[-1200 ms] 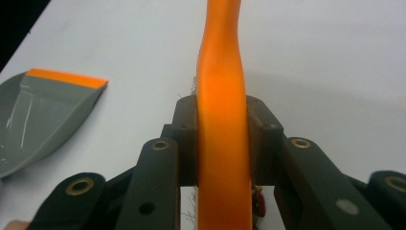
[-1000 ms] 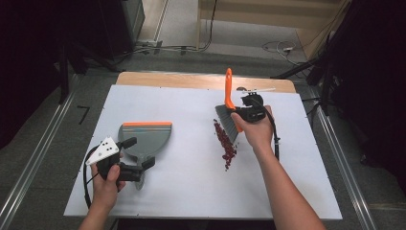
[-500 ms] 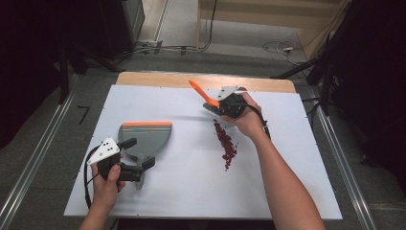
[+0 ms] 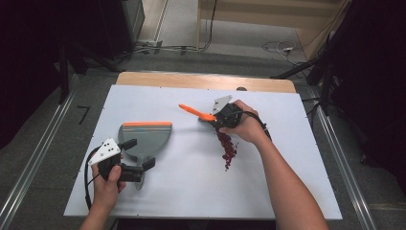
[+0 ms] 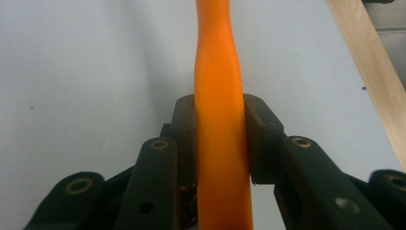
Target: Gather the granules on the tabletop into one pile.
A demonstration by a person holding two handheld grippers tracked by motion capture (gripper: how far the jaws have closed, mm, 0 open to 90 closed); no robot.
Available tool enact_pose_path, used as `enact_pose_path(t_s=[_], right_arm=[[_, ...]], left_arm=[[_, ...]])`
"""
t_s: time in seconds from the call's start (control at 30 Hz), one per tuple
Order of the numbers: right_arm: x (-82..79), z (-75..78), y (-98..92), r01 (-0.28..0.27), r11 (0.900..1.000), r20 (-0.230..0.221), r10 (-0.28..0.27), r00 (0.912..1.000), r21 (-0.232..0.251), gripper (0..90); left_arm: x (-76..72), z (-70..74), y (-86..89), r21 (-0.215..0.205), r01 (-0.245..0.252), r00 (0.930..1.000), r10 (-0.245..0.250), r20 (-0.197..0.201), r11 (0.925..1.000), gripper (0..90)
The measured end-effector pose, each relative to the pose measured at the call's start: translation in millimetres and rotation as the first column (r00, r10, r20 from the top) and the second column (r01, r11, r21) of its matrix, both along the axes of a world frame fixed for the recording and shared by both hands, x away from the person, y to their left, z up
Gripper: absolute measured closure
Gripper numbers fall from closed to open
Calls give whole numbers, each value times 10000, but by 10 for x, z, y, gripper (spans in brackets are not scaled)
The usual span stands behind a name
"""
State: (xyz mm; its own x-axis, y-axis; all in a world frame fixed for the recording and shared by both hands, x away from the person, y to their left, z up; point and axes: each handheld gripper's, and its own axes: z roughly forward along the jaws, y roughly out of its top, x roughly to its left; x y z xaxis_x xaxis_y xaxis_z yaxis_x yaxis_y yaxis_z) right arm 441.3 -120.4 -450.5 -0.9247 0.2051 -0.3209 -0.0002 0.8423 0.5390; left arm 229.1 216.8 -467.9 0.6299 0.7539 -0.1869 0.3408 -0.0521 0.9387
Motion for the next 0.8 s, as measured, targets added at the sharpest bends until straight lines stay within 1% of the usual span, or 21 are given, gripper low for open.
enact_pose_path(t_s=[0.07,0.17,0.27,0.37,0.47,0.5,0.6,0.67,0.73,0.8], right_arm=[[-50,-11,-37,-152,9999,-133,152,9998,31,677],[-153,-26,-78,-97,9999,-82,96,9999,-41,669],[-249,-36,-104,-233,9995,-39,232,9997,-231,665],[-337,-35,-125,-250,9994,-103,247,9996,-236,665],[-413,-26,-136,-107,9998,-144,105,9998,-166,669],[-427,-25,-137,-60,9999,-84,59,9999,-148,669],[-455,-20,-129,-105,9995,-121,101,9999,-305,669],[-475,-13,-125,-144,9992,-319,132,9994,-370,669],[-487,-7,-123,-217,9989,-347,203,9992,-411,669],[-501,2,-128,-313,9984,-498,290,9983,-464,669]], left_arm=[[-1,-1,-6,-2,-3,10000,3,20,10000,0],[1,-1,-7,0,-19,10000,19,13,10000,0],[1,6,-10,-25,-33,10000,33,7,10000,0],[-5,10,-19,-5,-33,10000,33,28,10000,0],[-8,14,-24,7,-23,10000,23,49,10000,0],[-9,16,-26,15,-26,10000,25,48,10000,0],[-11,17,-34,7,-40,10000,40,60,10000,0],[-11,16,-36,25,-25,10000,25,55,10000,0],[-9,16,-33,20,-44,10000,44,46,10000,0],[-7,16,-25,29,-44,10000,44,57,10000,0]])
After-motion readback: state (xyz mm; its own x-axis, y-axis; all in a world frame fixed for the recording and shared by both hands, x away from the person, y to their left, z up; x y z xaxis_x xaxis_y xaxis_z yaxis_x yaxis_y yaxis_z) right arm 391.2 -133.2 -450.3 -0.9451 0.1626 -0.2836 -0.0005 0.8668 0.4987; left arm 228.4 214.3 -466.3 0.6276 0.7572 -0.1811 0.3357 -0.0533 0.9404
